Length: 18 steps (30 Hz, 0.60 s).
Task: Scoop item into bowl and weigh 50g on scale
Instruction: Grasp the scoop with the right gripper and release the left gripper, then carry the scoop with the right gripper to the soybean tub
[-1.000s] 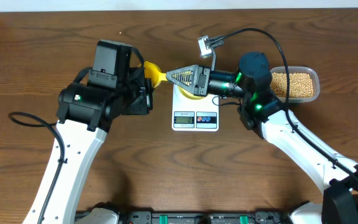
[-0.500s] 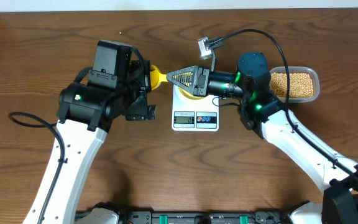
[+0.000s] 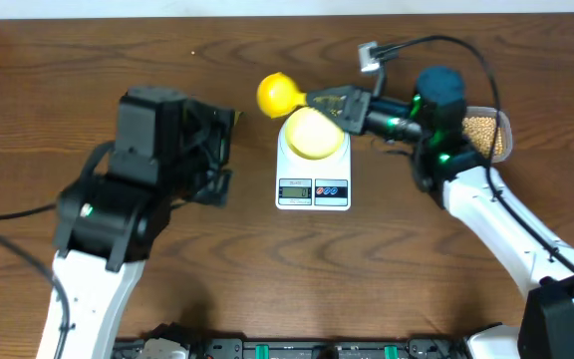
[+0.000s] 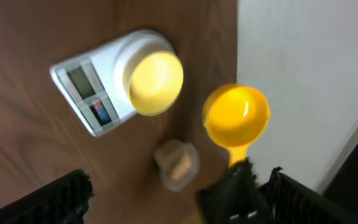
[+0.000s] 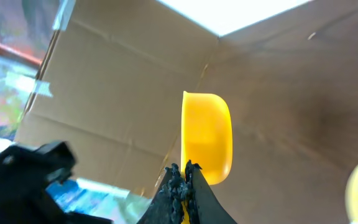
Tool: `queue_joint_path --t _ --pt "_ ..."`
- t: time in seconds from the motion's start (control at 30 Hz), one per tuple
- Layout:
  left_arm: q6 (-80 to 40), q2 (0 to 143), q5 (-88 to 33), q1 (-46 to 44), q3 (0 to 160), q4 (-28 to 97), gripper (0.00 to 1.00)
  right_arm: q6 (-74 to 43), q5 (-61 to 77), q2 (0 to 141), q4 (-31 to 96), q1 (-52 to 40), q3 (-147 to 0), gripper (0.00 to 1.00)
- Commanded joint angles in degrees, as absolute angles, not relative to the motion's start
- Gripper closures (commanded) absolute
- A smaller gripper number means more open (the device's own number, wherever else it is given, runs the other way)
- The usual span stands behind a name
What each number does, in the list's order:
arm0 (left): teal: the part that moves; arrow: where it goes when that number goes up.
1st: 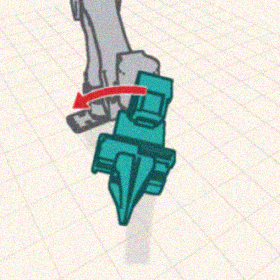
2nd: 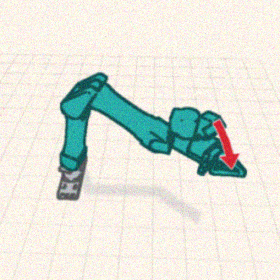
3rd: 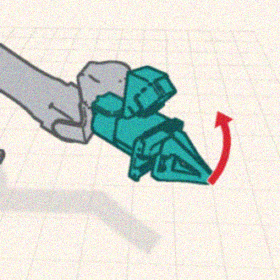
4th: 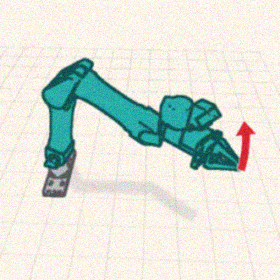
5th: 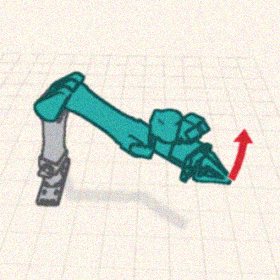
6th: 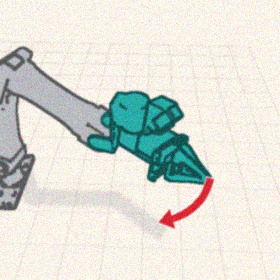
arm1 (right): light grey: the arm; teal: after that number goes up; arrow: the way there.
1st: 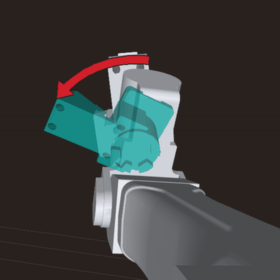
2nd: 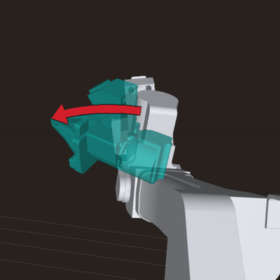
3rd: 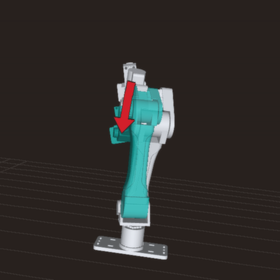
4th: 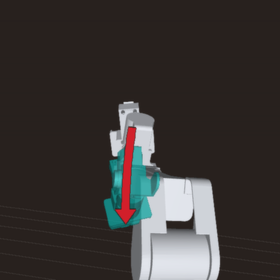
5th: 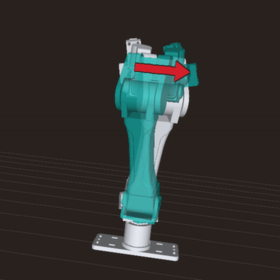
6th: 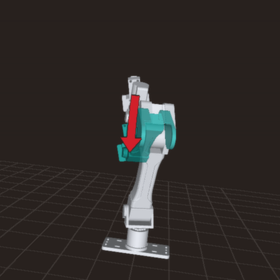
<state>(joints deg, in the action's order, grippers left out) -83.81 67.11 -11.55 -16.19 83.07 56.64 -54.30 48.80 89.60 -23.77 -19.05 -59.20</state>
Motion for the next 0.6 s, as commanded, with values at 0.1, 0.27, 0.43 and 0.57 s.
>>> queue_joint_path --t 0.1,0.27,0.43,0.57 --pt "-58.70 65.45 -6.11 -16.05 83.70 59.68 0.08 -49.58 52.95 88.20 -23.70 -14.59 -60.01 0.99" --pt "-52.82 66.26 -4.95 -16.05 83.70 63.51 0.08 -46.02 53.52 86.08 -19.53 -12.53 -60.03 0.98" --pt "-42.37 66.67 -3.77 -16.05 83.68 64.88 0.09 -40.97 51.94 83.55 -11.94 -10.72 -60.82 0.98" --pt "-37.58 66.65 -3.77 -16.05 83.68 64.79 0.08 -34.76 47.51 81.45 -0.73 -10.04 -63.96 0.98"
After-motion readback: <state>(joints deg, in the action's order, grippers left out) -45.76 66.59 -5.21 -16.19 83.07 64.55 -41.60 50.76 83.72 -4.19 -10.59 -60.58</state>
